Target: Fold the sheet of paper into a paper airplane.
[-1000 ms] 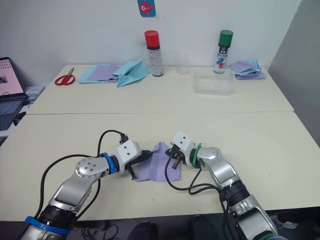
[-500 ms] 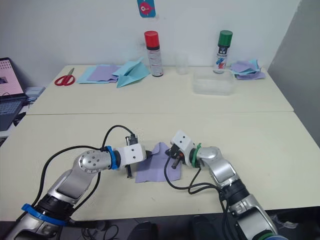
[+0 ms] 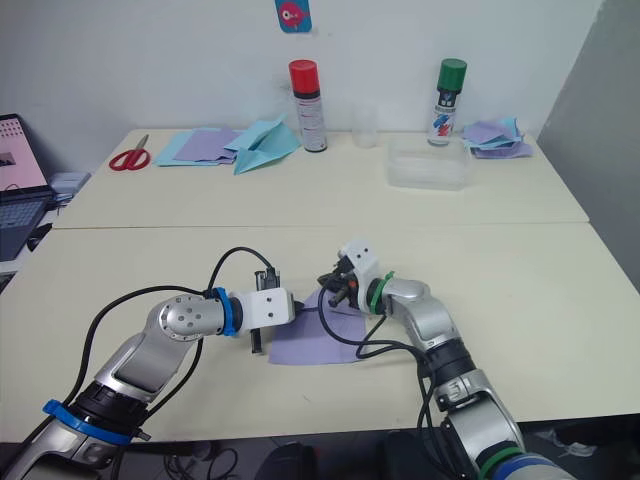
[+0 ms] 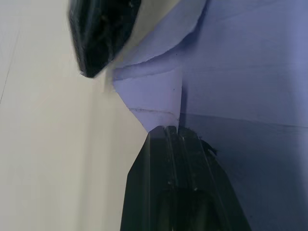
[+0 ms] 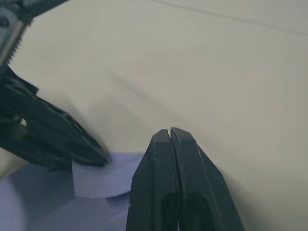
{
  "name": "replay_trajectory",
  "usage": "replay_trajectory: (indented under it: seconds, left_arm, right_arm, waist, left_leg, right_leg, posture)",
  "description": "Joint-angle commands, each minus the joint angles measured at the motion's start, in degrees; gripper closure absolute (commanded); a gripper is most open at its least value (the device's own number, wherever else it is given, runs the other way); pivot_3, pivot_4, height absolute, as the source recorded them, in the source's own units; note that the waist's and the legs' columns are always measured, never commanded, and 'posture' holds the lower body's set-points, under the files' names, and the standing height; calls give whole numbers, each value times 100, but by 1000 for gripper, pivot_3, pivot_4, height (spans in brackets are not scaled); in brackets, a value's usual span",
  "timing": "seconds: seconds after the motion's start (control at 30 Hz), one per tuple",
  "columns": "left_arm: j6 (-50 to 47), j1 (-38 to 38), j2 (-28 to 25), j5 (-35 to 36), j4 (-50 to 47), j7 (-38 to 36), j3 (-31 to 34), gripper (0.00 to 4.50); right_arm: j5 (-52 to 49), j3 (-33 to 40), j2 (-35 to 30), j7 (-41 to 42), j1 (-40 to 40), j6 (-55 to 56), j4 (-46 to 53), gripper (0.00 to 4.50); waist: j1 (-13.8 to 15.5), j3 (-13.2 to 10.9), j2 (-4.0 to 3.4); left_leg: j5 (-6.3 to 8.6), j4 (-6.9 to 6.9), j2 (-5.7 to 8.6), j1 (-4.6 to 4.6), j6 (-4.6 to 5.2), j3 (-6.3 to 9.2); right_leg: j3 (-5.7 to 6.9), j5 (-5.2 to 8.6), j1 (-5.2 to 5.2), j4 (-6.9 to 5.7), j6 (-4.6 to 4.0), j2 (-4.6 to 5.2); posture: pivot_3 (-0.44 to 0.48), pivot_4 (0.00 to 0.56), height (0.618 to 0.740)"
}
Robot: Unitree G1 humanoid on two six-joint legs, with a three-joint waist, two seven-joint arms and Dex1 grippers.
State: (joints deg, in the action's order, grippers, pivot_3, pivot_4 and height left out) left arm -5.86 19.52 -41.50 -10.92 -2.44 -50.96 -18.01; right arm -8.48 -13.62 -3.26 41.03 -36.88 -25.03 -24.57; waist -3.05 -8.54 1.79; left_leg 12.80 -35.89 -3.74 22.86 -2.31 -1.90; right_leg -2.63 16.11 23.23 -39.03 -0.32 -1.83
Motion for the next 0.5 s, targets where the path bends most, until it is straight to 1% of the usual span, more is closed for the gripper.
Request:
replay_trajectory:
  seconds: [0.03,0.17,0.3,0.33,0.4,0.43,0.47,0.5]
  left_arm:
    - [-57,-134,-119,-225,333,-137,-164,4483]
    - [40,-123,-151,-283,380,-105,-164,4483]
    - [334,-110,-150,-313,418,-65,-151,4483]
    - [382,-121,-130,-227,390,-85,-96,4483]
    - [373,-138,-60,46,251,-170,49,3971]
    - [346,-161,-61,165,153,-233,107,3814]
    - [269,-218,-94,276,13,-296,175,3449]
    - [168,-324,-177,391,-173,-380,262,3230]
  right_arm:
    - [194,-213,14,168,-228,279,-206,4500]
    - [525,-503,-93,237,-229,367,-429,4500]
    - [706,-560,-80,136,-241,416,-605,4500]
    - [711,-555,-67,127,-245,429,-624,4500]
    - [717,-535,-49,113,-256,445,-665,4500]
    - [720,-526,-43,108,-262,453,-685,4500]
    - [724,-518,-40,107,-267,462,-702,4500]
    - [725,-516,-38,108,-269,465,-711,4500]
  waist:
    - [-1,0,0]
    - [-6,1,0]
    - [-12,2,-1]
    - [-12,2,0]
    - [-18,3,0]
    - [-28,3,0]
    - [-31,3,0]
    - [-42,2,0]
  left_leg:
    - [0,0,0,0,0,0]
    - [0,0,-1,-2,0,1]
    - [0,1,-2,-7,0,1]
    - [0,0,-3,-8,0,1]
    - [0,0,-3,-10,0,1]
    - [0,0,-5,-11,0,1]
    - [0,0,-7,-11,0,0]
    - [0,1,-7,-11,0,0]
  right_leg:
    - [0,0,0,-1,0,0]
    - [1,0,0,-2,0,-1]
    - [0,0,-2,-5,0,-1]
    - [0,0,-3,-7,0,-1]
    - [0,0,-3,-9,0,-1]
    - [-1,0,-3,-10,0,-2]
    - [-1,0,-3,-10,0,-3]
    - [-1,0,-3,-10,0,-4]
  posture:
    - [0,150,740]
    - [0,150,740]
    - [0,150,740]
    - [0,150,740]
    - [0,150,740]
    - [0,150,740]
    - [0,150,740]
    - [0,150,740]
